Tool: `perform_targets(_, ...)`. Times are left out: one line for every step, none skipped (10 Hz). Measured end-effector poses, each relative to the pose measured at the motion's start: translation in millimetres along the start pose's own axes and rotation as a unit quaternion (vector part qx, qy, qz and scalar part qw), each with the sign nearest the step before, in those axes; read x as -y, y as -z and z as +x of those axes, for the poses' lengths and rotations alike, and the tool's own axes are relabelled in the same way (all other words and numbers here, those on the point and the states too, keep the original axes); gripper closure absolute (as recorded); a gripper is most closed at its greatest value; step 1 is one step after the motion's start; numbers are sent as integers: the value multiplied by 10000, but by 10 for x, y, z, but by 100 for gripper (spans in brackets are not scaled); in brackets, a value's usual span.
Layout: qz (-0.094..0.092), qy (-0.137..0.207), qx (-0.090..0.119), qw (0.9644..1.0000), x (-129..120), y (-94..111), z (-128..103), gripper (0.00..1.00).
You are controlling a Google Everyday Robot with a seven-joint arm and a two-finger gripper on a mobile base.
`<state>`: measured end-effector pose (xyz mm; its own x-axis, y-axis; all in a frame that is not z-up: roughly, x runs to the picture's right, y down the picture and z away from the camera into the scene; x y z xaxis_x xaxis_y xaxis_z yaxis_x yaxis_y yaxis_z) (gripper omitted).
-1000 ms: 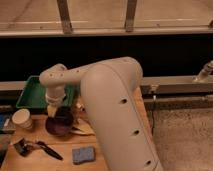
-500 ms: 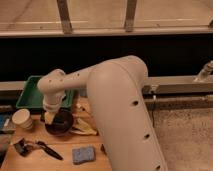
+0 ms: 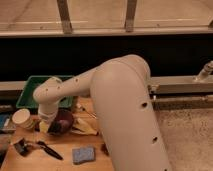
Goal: Wipe purple bowl with eraser
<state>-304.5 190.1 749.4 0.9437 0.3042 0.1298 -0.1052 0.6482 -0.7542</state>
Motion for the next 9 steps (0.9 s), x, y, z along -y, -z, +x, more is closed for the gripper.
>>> perform_targets(60, -101, -11, 9999, 57, 35, 71, 100)
perform_targets(120, -200, -34, 9997, 163, 78, 145, 100)
perform_targets(191, -293, -82, 9994, 300, 120, 227, 100)
perform_targets(258, -343, -140, 9990, 431, 155, 285, 100)
perform_targets(335, -381, -225, 9985, 550, 181, 323, 100)
perform_targets(396, -374, -296, 9981, 618, 184, 317, 100)
perform_targets(432, -374, -326, 9978, 662, 180, 293, 100)
perform_targets(446, -355, -352, 9977, 706, 161, 250, 100)
perform_targets(426, -224, -362, 9982, 729, 106, 123, 100)
